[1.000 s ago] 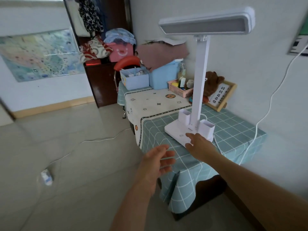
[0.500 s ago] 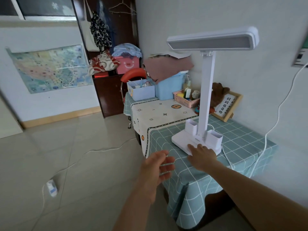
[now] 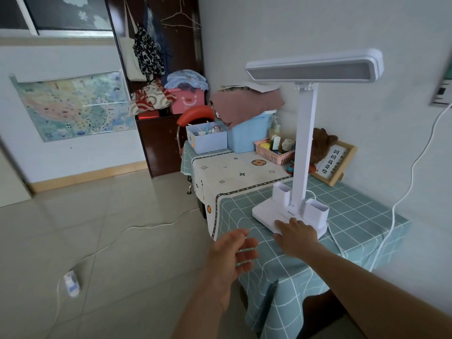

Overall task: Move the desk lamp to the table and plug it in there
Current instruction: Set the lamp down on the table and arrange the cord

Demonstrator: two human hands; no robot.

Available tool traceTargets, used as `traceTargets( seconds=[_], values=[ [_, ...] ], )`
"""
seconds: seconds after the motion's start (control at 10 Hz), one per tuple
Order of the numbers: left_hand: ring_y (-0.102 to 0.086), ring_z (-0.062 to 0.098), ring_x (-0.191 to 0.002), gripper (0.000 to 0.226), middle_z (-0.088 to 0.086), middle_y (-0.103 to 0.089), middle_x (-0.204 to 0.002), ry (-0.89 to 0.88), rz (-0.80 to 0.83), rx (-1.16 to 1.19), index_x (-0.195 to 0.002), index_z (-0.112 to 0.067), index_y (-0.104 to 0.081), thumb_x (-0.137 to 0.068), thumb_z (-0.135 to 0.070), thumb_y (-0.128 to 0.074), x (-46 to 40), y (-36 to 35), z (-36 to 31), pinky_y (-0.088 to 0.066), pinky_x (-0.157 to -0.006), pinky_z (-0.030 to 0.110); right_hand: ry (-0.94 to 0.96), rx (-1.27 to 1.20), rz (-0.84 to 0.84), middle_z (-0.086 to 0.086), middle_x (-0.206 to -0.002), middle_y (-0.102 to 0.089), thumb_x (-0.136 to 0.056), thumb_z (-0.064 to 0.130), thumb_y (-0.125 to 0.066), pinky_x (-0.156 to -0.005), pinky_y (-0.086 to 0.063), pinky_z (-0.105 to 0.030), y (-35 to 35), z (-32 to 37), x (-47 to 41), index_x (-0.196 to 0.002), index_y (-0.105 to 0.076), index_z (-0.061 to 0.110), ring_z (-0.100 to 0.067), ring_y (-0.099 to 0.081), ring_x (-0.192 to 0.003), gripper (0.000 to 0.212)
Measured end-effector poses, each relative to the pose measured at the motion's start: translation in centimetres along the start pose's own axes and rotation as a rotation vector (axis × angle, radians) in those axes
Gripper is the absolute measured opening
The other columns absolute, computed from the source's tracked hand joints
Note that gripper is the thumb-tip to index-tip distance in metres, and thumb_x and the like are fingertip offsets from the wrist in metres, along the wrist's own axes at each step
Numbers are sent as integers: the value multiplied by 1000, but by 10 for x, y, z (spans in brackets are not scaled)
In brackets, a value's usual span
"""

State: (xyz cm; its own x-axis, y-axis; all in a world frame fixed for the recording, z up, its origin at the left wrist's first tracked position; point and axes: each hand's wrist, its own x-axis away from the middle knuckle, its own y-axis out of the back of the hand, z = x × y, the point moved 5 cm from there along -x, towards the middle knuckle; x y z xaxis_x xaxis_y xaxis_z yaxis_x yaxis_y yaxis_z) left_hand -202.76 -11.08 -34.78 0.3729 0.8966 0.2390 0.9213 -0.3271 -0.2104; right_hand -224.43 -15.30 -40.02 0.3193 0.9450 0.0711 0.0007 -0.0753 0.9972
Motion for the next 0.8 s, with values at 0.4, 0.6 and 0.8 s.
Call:
traceTargets(
  seconds=[0.4, 0.6, 0.8],
  values=[
    [-66, 18, -73, 21, 8, -76, -92, -19, 19, 57, -105, -12, -67, -98, -18, -49, 3, -8, 0, -53, -81, 37, 12, -62, -109, -15, -126, -57, -98, 44, -34, -84, -44, -41, 7, 5, 9, -138, -42, 24, -33, -56, -111, 45],
    [-67, 19, -75, 20, 8, -76, -92, -24, 21, 54, -104, -13, -67, -98, -19, -49, 6, -9, -1, -53, -82, 39, 4, -95, -115, -15, -134, -54, -100, 44, -32, -92, -44, -43, 14, 6, 16, -144, -38, 25, -33, -54, -118, 49],
    [-68, 20, -77, 21, 8, -76, -92, -49, 38, 69, -106, -12, -67, -98, -19, -49, 8, -14, -6, -53, -83, 39, 14, -217, -193, -14, -132, -54, -100, 45, -33, -95, -43, -44, 32, 13, 35, -148, -34, 29, -32, -53, -120, 51]
  ],
)
